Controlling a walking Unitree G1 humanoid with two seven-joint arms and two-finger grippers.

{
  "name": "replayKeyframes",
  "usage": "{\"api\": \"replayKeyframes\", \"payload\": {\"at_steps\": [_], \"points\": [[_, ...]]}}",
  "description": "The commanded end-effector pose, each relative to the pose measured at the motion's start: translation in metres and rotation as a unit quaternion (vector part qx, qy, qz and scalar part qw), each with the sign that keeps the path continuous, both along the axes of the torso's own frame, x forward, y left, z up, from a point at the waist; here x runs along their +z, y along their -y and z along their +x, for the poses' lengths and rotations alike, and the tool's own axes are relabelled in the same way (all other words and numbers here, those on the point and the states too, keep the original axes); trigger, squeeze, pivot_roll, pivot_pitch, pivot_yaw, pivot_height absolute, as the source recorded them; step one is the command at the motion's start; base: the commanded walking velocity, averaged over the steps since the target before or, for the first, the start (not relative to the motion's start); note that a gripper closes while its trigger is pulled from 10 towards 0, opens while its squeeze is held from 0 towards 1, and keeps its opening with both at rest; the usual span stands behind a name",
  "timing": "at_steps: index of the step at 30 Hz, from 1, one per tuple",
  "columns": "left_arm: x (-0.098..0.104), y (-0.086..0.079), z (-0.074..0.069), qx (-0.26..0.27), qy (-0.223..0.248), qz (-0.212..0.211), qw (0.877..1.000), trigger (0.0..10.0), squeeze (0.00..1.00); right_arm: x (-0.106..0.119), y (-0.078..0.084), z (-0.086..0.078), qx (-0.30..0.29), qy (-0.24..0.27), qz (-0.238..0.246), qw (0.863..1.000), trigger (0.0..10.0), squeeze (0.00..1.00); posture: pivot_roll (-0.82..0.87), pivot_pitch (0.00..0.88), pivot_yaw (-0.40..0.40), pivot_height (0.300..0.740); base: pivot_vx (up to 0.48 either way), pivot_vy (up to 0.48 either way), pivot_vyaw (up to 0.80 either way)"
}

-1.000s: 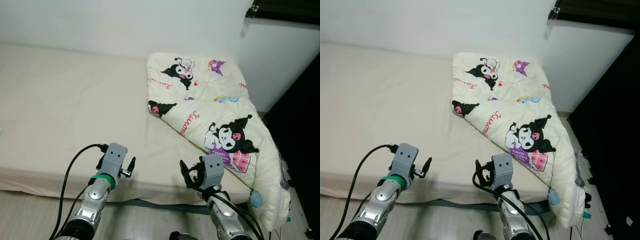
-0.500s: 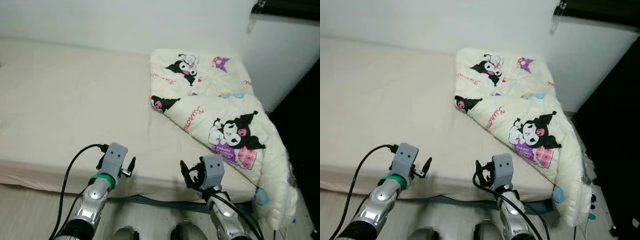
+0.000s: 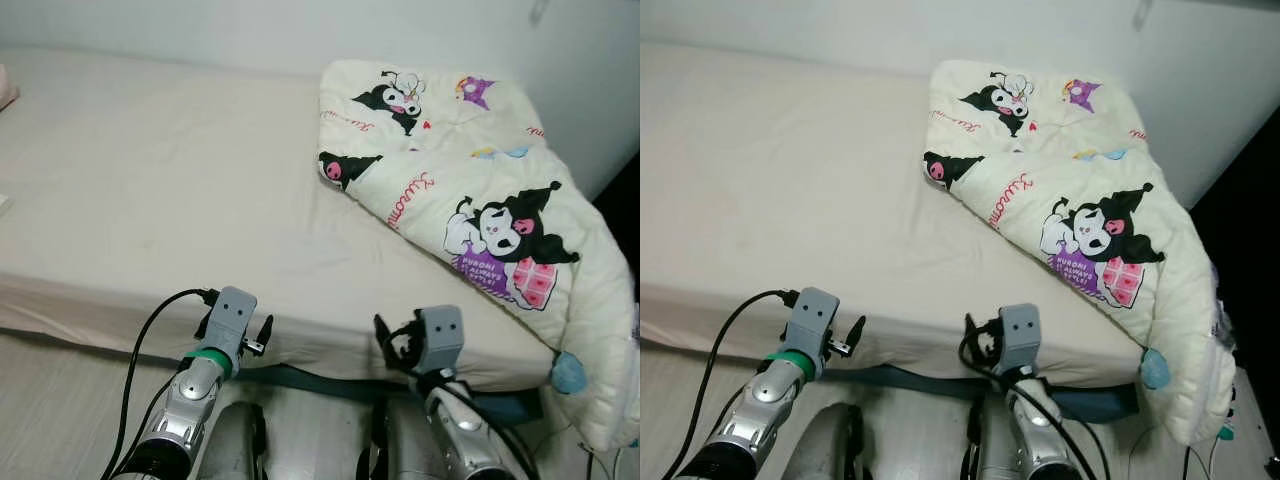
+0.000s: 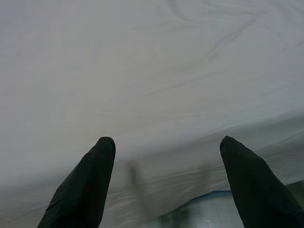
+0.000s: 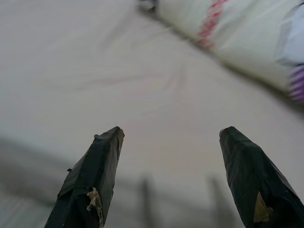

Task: Clean up the room

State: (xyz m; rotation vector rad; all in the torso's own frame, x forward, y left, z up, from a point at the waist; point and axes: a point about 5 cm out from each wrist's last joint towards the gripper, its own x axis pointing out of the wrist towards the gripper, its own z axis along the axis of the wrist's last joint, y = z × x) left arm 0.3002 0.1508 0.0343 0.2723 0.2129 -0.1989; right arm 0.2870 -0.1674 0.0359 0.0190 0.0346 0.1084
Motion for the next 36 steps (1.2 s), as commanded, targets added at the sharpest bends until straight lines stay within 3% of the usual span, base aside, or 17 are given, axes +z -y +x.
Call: {"api": "replayKeyframes", "payload": {"at_steps": [1,4,6,7,8,9,10,12,15,16,17,18,25,26,30,33,36], "points": [[-0.006,0.001,-0.004,-0.005,-0.015,0.004,1.000,10.0,0.00,0.004,0.004,0.001,-0.016,0.012,0.006,1.000,10.0,0.00,0.03,0.075,0.025,0.606,0.000,0.000,0.00],[-0.007,0.001,-0.005,-0.007,-0.015,0.004,1.000,10.0,0.00,0.018,0.020,0.004,-0.053,0.047,-0.012,0.997,10.0,0.00,0.03,0.077,0.024,0.606,0.000,0.000,0.00],[-0.007,0.001,-0.005,-0.009,-0.016,0.004,1.000,10.0,0.00,0.035,0.048,0.005,-0.129,0.082,-0.057,0.987,10.0,0.00,0.02,0.078,0.024,0.606,0.000,0.000,0.00],[-0.007,0.001,-0.005,-0.009,-0.016,0.004,1.000,10.0,0.00,0.035,0.048,0.005,-0.129,0.082,-0.057,0.987,10.0,0.00,0.02,0.078,0.024,0.606,0.000,0.000,0.00],[-0.007,0.001,-0.006,-0.010,-0.017,0.005,1.000,10.0,0.00,0.048,0.081,0.000,-0.212,0.097,-0.126,0.964,10.0,0.00,0.02,0.081,0.026,0.606,0.000,0.000,0.00],[-0.007,0.001,-0.006,-0.011,-0.017,0.005,1.000,10.0,0.00,0.054,0.095,-0.004,-0.243,0.106,-0.146,0.953,10.0,0.00,0.02,0.081,0.027,0.606,0.000,0.000,0.00],[-0.007,0.001,-0.006,-0.011,-0.017,0.005,1.000,10.0,0.00,0.054,0.095,-0.004,-0.243,0.106,-0.146,0.953,10.0,0.00,0.02,0.081,0.027,0.606,0.000,0.000,0.00],[-0.007,0.001,-0.005,-0.012,-0.018,0.007,1.000,10.0,0.00,0.062,0.116,-0.010,-0.289,0.111,-0.180,0.934,10.0,0.00,0.02,0.083,0.028,0.606,0.000,0.000,0.00],[-0.006,0.000,-0.005,-0.015,-0.017,0.009,1.000,10.0,0.00,0.060,0.152,-0.021,-0.359,0.078,-0.155,0.917,10.0,0.30,0.02,0.101,0.036,0.606,0.000,0.000,0.00],[-0.006,0.000,-0.005,-0.015,-0.017,0.009,1.000,10.0,0.00,0.060,0.152,-0.021,-0.359,0.078,-0.155,0.917,10.0,0.30,0.02,0.101,0.036,0.606,0.000,0.000,0.00],[-0.005,0.000,-0.005,-0.017,-0.017,0.010,1.000,10.0,0.00,0.057,0.164,-0.025,-0.382,0.066,-0.135,0.912,10.0,0.58,0.02,0.105,0.037,0.606,0.000,0.000,0.00],[-0.005,-0.002,-0.005,-0.018,-0.017,0.013,1.000,10.0,0.00,0.052,0.187,-0.037,-0.420,0.039,-0.119,0.899,10.0,1.00,0.03,0.124,0.043,0.606,0.000,0.000,0.00],[-0.005,-0.010,-0.007,-0.015,-0.019,0.019,1.000,10.0,0.00,0.052,0.203,-0.043,-0.425,0.014,-0.121,0.897,10.0,1.00,0.03,0.164,0.061,0.606,0.000,0.000,0.00],[-0.005,-0.013,-0.008,-0.015,-0.021,0.023,0.999,10.0,0.00,0.052,0.202,-0.037,-0.403,0.008,-0.100,0.910,10.0,1.00,0.03,0.181,0.067,0.606,0.000,0.000,0.00],[-0.004,-0.023,-0.011,-0.010,-0.022,0.032,0.999,10.0,0.00,0.057,0.201,-0.024,-0.370,-0.002,-0.090,0.925,10.0,1.00,0.05,0.216,0.067,0.606,0.000,0.000,0.00],[-0.002,-0.028,-0.011,-0.005,-0.021,0.035,0.999,10.0,0.00,0.060,0.202,-0.019,-0.365,-0.006,-0.080,0.928,10.0,1.00,0.06,0.231,0.064,0.606,0.000,0.000,0.00],[0.002,-0.039,-0.012,0.008,-0.016,0.041,0.999,10.0,0.00,0.061,0.209,-0.020,-0.374,-0.028,-0.113,0.920,10.0,1.00,0.09,0.257,0.058,0.606,0.000,0.000,0.00]]}}
